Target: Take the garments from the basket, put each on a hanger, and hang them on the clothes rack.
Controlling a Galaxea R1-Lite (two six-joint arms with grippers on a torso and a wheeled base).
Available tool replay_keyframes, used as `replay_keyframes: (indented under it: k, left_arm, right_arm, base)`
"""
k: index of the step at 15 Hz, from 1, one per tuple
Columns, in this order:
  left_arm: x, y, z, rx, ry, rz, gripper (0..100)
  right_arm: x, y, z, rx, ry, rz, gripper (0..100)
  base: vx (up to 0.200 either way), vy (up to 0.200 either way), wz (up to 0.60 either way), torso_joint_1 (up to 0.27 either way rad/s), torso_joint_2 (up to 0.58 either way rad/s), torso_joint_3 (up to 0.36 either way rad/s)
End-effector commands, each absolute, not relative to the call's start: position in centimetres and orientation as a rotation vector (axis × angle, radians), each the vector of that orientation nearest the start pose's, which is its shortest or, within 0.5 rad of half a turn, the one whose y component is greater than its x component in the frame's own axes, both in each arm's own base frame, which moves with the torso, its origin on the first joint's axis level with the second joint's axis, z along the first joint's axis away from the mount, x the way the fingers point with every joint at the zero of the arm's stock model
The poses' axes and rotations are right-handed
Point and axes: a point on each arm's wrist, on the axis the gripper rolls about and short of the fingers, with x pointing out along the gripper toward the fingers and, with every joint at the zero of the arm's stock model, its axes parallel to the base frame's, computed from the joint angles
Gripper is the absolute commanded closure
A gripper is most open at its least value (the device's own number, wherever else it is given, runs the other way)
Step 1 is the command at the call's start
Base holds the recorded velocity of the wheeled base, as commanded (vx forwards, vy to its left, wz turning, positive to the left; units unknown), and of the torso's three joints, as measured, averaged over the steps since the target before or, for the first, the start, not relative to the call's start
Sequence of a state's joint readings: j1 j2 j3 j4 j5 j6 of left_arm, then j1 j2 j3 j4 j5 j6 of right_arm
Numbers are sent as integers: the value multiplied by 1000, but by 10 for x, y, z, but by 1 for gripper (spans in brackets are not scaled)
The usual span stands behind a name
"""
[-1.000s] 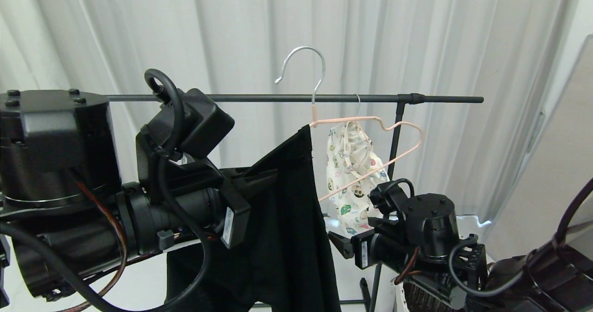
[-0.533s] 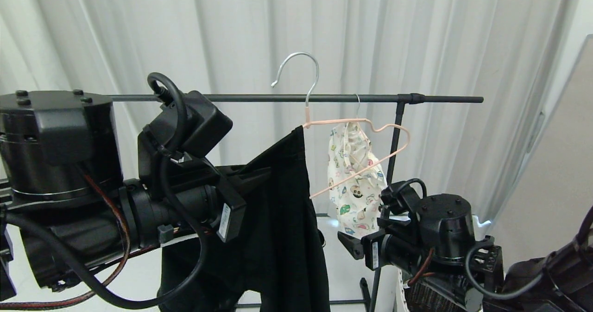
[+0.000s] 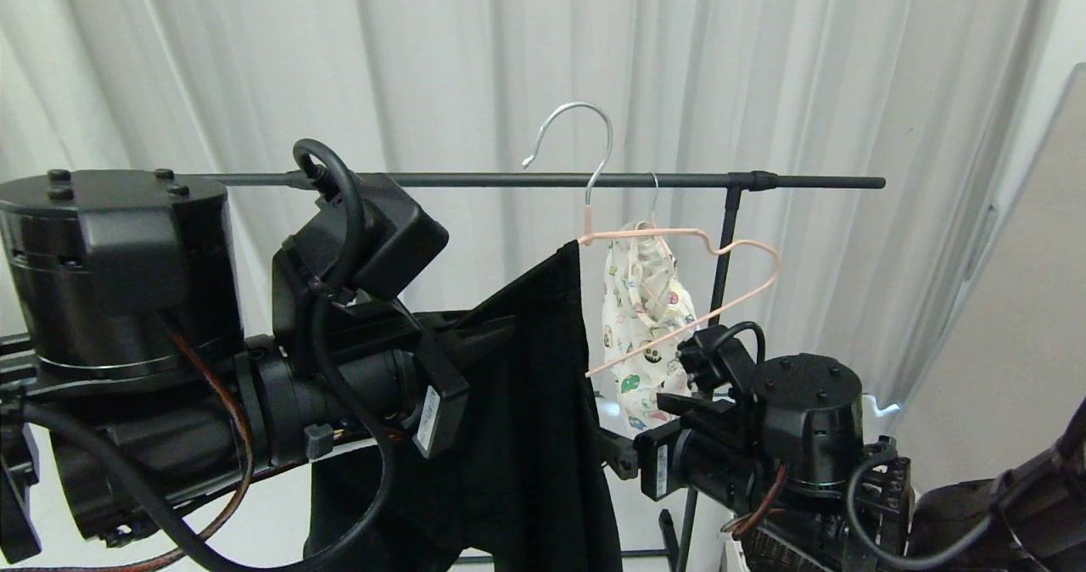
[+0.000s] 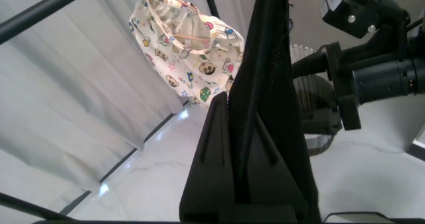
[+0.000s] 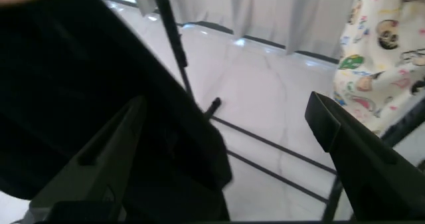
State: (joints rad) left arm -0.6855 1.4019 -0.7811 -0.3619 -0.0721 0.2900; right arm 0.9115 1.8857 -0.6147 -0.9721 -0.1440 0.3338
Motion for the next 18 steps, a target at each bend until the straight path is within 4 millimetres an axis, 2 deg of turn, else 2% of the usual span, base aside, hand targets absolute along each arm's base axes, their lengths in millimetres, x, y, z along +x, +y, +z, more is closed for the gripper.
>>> replay_keyframes:
  k: [1,3,10,13,15,18]
  left_arm:
    - [181,-151,229,356,145,-790,100]
    - [181,-152,229,355,145,-793,100]
    - [178,-155,237,342,111,-803,100]
    - [177,-153,238,341,110,-800,100]
    - [182,-149,236,340,121,-772,100]
    - [185,-144,238,337,119,-747,100]
  right_arm:
    - [190,255,110,171,392,735,0]
    - [190,259,111,180,392,739,0]
    - [199,262,85,121,425,625,0]
    - [209,255,83,102,406,550,0]
    - [223,242,83,70,357,504,0]
    - [233,231,82,39,347,466,0]
  base:
    - [0,0,0,0,0,0]
    - [0,0,0,0,0,0]
    - [0,0,0,0,0,0]
    - [0,0,0,0,0,0]
    - [0,0,0,0,0,0]
    - [0,0,0,0,0,0]
